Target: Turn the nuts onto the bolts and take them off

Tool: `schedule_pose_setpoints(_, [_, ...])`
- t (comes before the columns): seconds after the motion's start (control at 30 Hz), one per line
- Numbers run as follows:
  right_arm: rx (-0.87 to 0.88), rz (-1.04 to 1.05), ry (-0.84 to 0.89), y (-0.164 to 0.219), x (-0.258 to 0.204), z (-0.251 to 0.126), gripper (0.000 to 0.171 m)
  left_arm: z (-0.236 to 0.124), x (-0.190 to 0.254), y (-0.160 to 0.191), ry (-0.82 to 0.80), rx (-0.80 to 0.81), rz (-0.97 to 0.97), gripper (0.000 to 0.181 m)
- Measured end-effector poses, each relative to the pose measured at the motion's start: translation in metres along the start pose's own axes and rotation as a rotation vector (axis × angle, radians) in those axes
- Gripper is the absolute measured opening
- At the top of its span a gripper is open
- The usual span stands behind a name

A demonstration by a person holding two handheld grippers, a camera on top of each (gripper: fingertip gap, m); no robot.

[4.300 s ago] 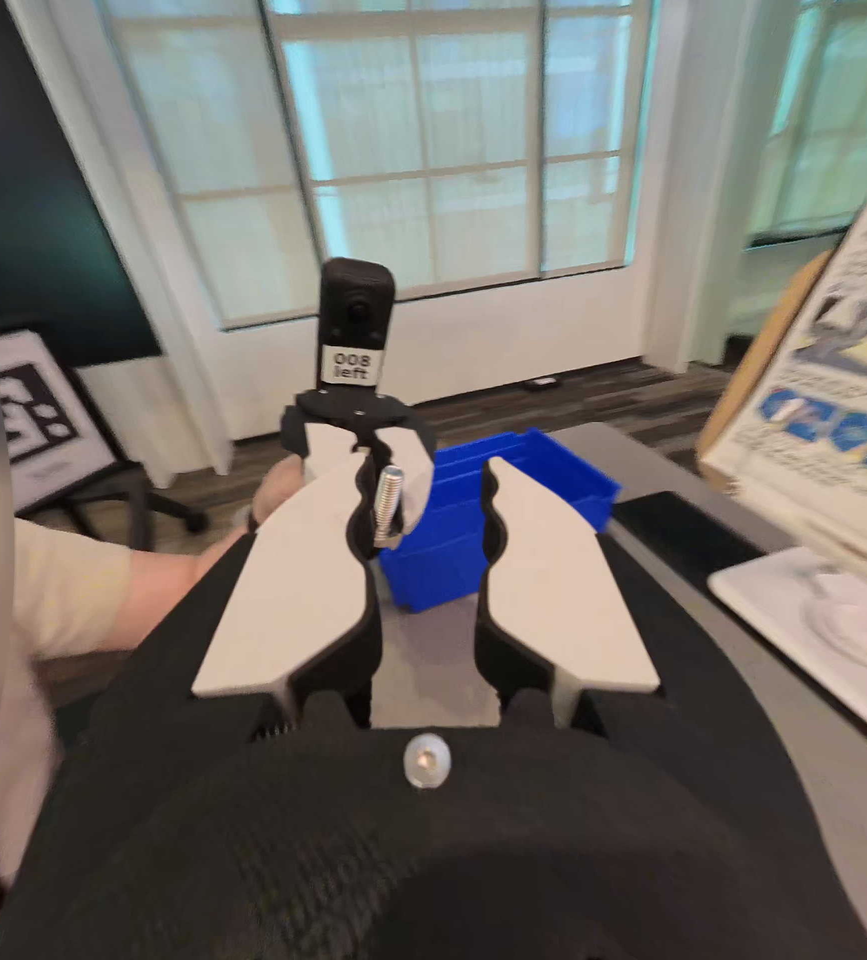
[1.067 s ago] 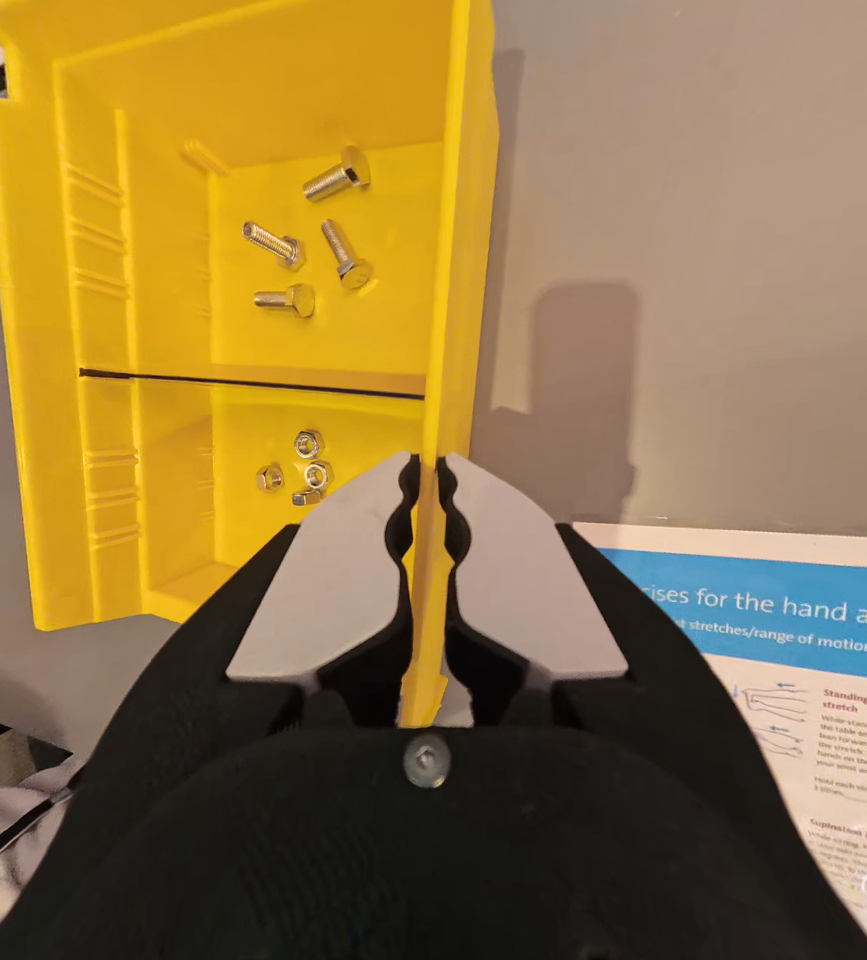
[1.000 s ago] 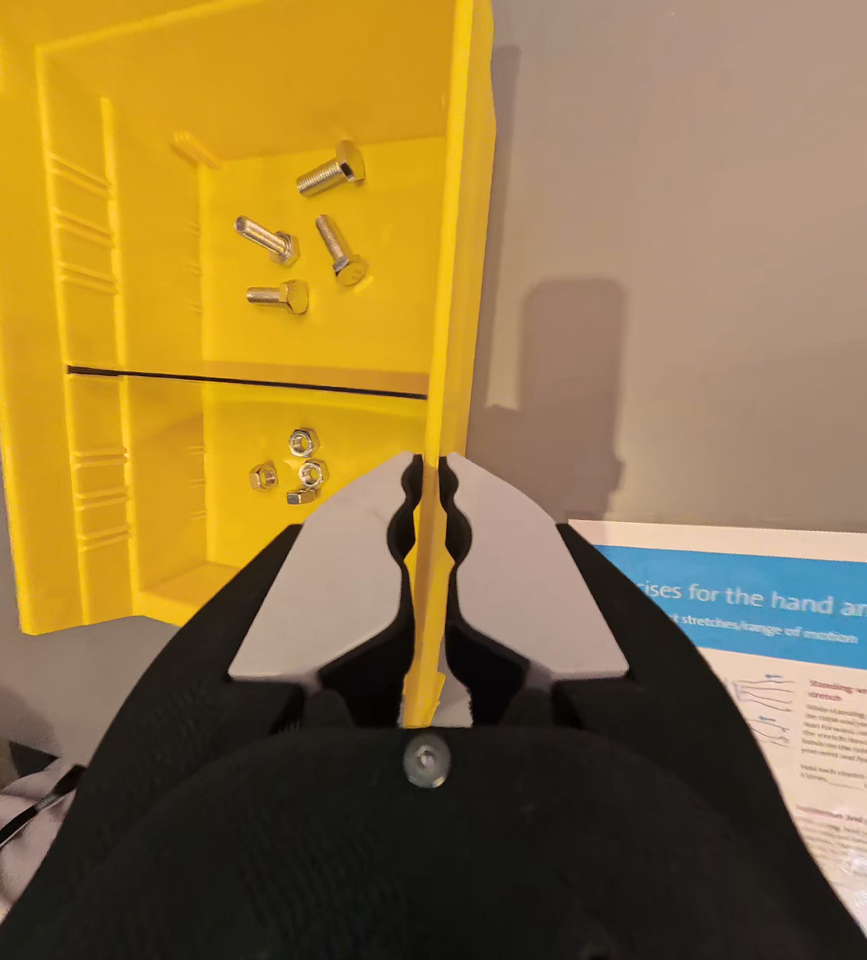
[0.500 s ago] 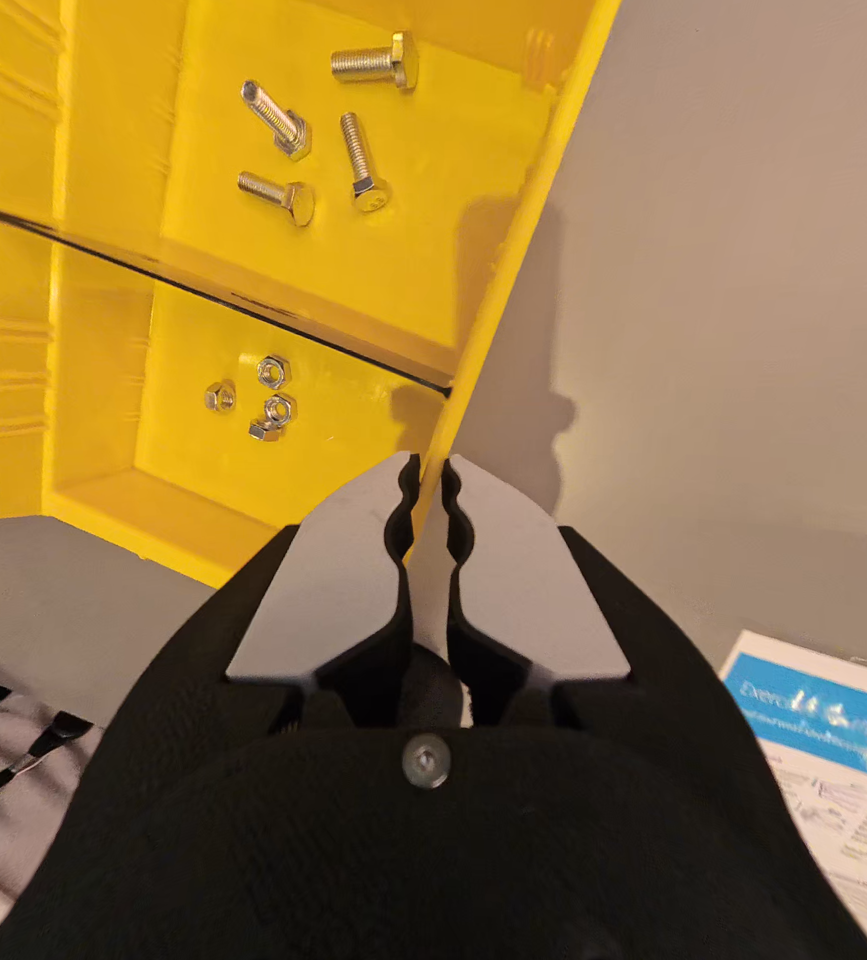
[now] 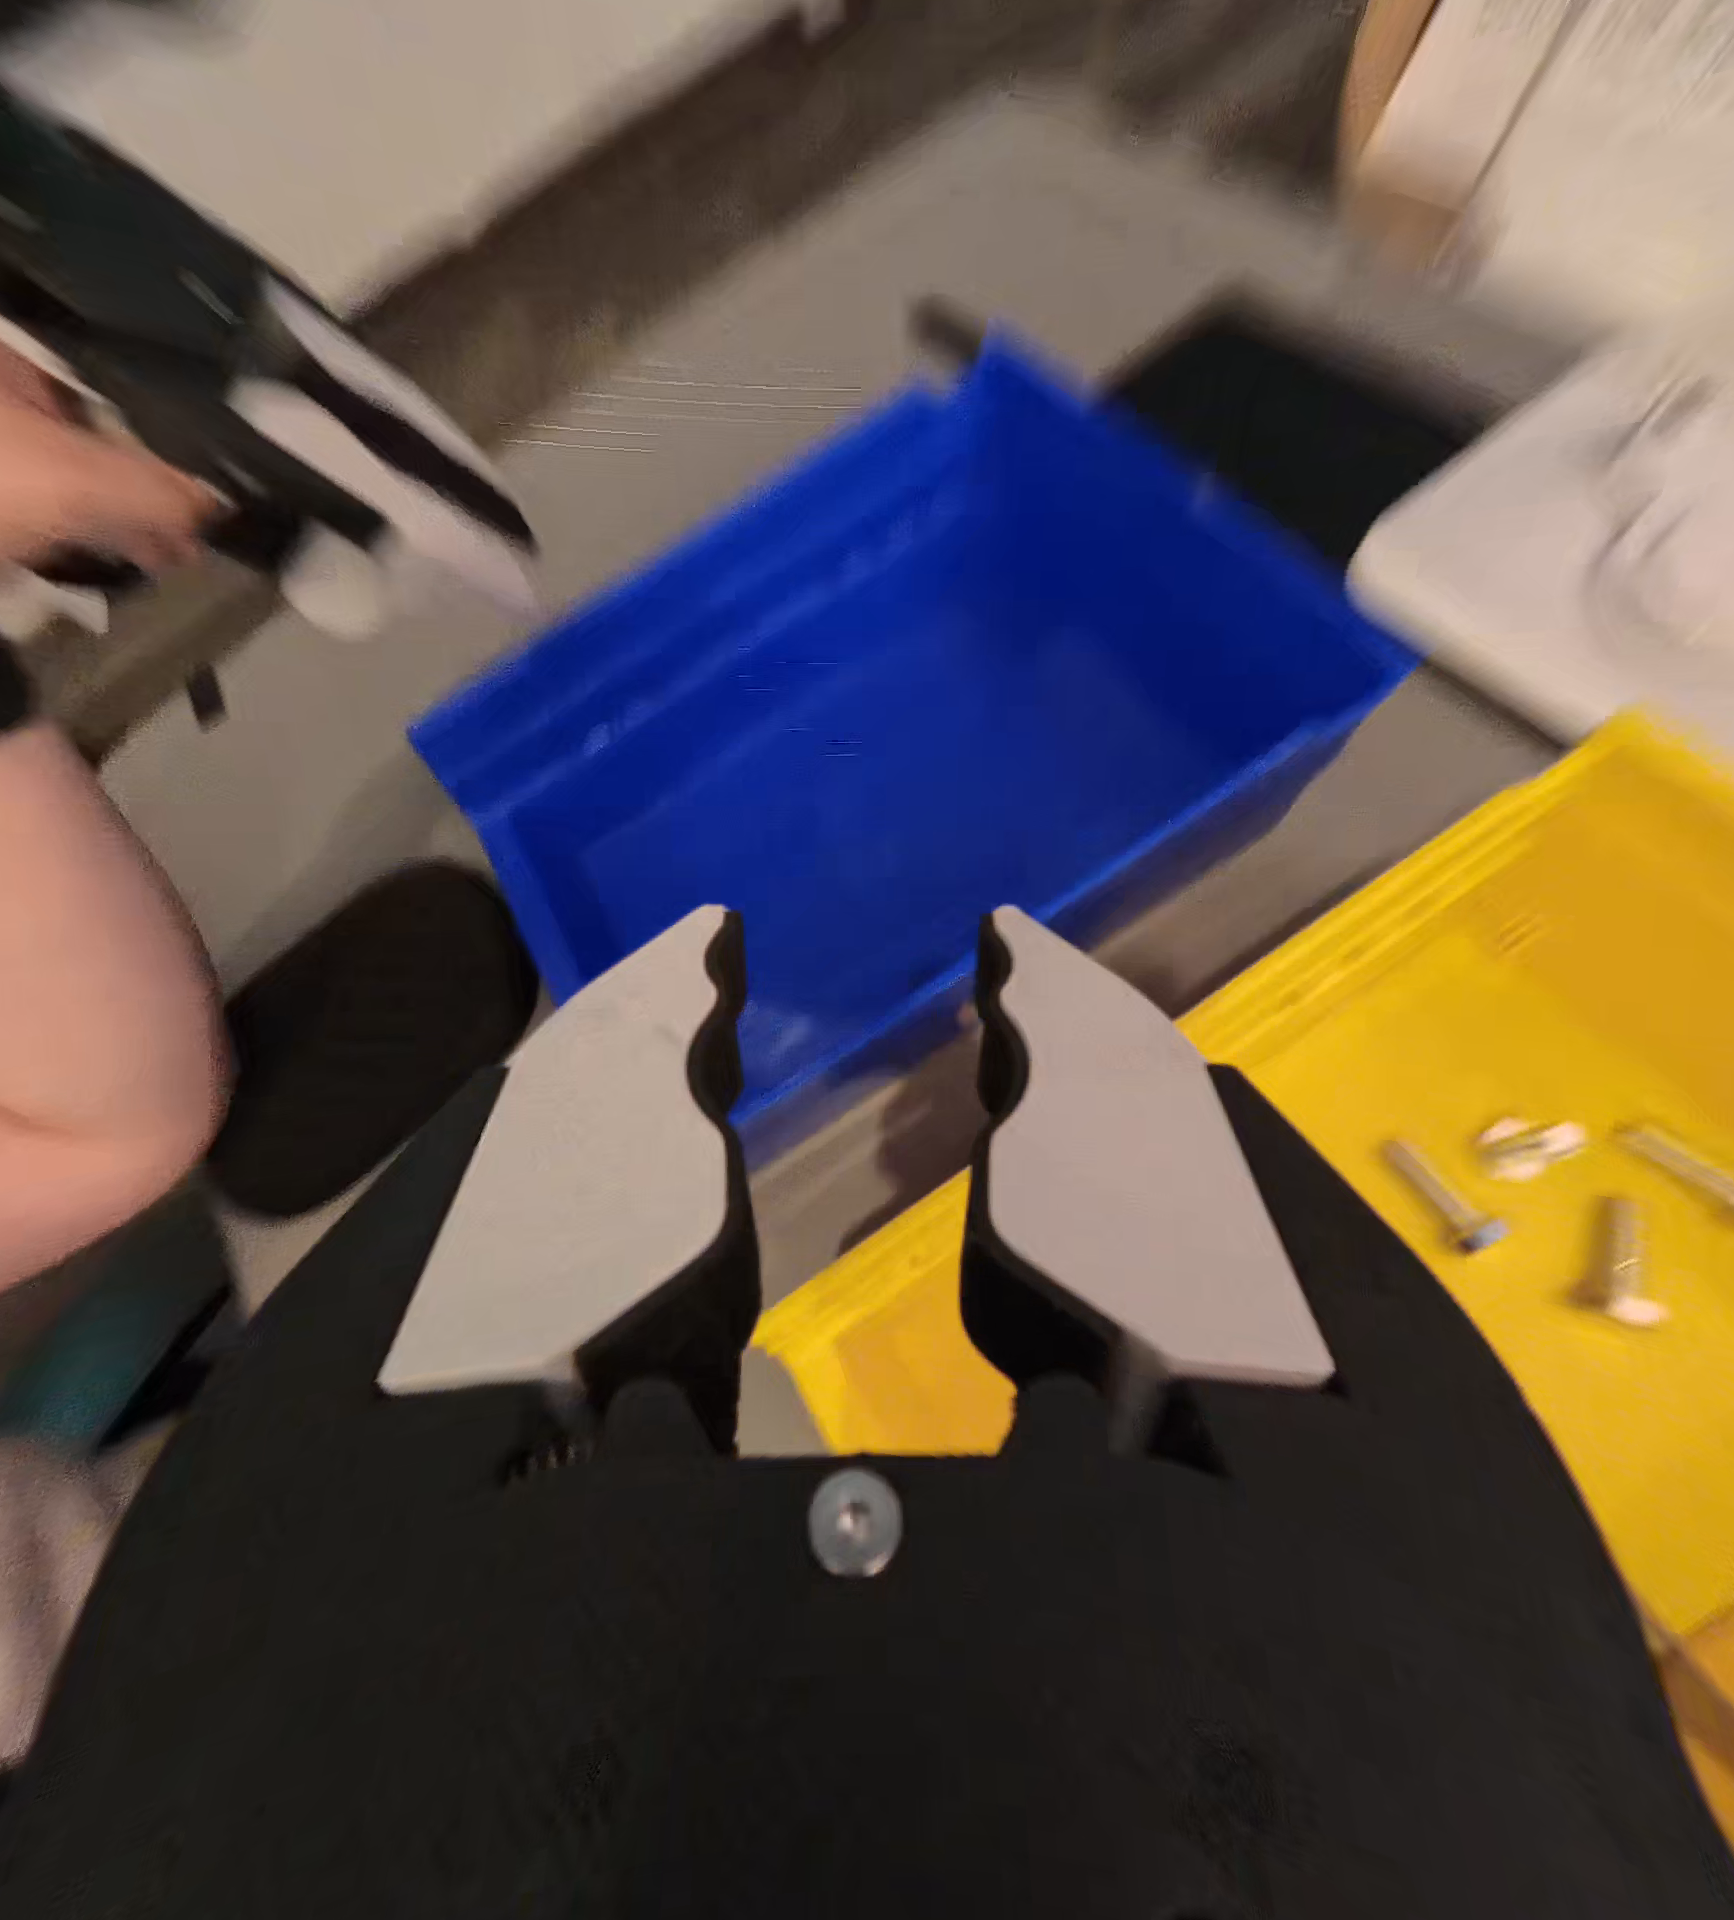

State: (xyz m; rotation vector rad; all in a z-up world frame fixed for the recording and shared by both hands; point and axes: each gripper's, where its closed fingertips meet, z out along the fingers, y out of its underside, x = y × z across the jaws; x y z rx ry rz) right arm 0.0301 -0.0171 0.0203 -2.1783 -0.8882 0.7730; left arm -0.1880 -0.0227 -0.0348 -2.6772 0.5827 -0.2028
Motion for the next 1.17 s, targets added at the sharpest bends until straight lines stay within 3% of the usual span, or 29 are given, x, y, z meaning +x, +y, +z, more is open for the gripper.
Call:
schedule_pose_setpoints(0.03, [-0.107, 0.056, -0.009, 0.008, 0.003, 0.017, 0.042, -0.007, 0.000, -0.003, -0.003, 0.037, 0.003, 0.026])
schedule_pose_setpoints(0.13, [-0.245, 0.226, -0.019, 0.017, 0.014, 0.046, 0.027, -0.028, 0.006, -0.010, 0.006, 0.134, 0.028, 0.026])
schedule_pose_setpoints(0.3, [-0.561, 0.171, 0.203, 0.059, 0.036, 0.057, 0.035, -0.064, 0.027, -0.022, 0.021, 0.297, 0.103, 0.026])
schedule_pose_setpoints(0.33, [-0.579, 0.161, 0.222, 0.061, 0.037, 0.059, 0.040, -0.070, 0.031, -0.022, 0.028, 0.319, 0.116, 0.026])
schedule_pose_setpoints(0.4, [-0.575, 0.192, 0.209, 0.061, 0.033, 0.067, 0.032, -0.078, 0.040, -0.021, 0.049, 0.347, 0.144, 0.027])
schedule_pose_setpoints(0.57, [-0.552, 0.320, 0.180, 0.063, 0.027, 0.100, 0.032, -0.095, 0.054, -0.031, 0.147, 0.462, 0.171, 0.027])
schedule_pose_setpoints(0.73, [-0.666, 0.367, 0.237, 0.079, 0.033, 0.121, 0.029, -0.126, 0.056, -0.040, 0.225, 0.631, 0.147, 0.028])
schedule_pose_setpoints(0.87, [-0.667, 0.402, 0.226, 0.070, 0.034, 0.133, 0.008, -0.156, 0.070, -0.041, 0.416, 0.776, 0.158, 0.028])
schedule_pose_setpoints(1.07, [-0.770, 0.411, 0.184, 0.053, 0.018, 0.131, 0.008, -0.219, 0.110, -0.021, 0.976, 0.918, 0.232, 0.026])
schedule_pose_setpoints(1.17, [-0.804, 0.382, 0.151, 0.038, 0.003, 0.117, 0.007, -0.242, 0.115, -0.013, 1.114, 0.975, 0.262, 0.026])
